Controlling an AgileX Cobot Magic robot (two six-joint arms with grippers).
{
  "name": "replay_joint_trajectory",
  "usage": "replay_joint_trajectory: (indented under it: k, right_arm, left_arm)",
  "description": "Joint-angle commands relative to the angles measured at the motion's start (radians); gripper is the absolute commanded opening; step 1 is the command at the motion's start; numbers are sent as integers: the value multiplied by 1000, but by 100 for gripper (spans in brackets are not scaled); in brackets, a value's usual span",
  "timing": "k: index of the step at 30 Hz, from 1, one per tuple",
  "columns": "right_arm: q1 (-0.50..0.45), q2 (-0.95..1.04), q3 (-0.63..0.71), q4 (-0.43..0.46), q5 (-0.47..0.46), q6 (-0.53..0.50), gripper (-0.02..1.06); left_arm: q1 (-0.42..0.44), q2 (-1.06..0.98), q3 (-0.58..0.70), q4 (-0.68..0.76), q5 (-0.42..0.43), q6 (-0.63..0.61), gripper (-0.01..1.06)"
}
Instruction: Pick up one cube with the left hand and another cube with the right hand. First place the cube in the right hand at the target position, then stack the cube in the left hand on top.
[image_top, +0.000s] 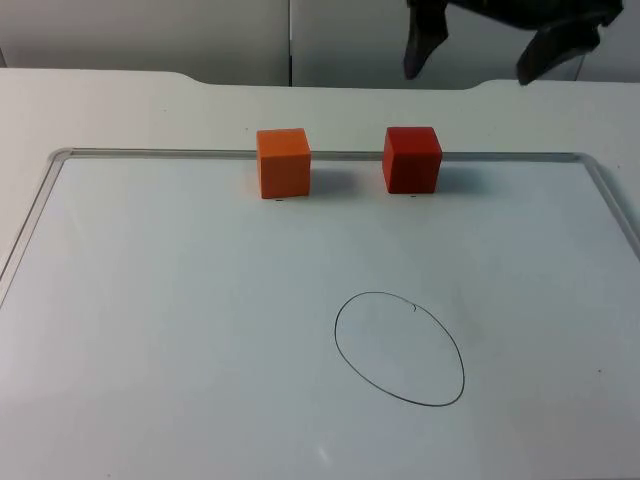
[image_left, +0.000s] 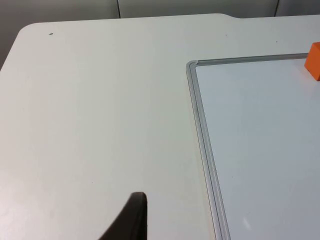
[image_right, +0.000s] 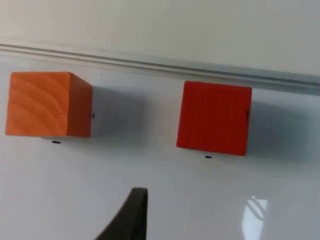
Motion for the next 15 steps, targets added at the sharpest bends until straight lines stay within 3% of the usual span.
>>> replay_joint_trajectory:
  k: [1, 15]
  right_arm:
    - [8, 57, -27, 0, -12, 56, 101]
    - [16, 261, -241, 0, 47, 120, 99]
  left_arm:
    - [4, -4, 7, -5, -8, -1, 105]
    - [4, -4, 7, -5, -8, -1, 105]
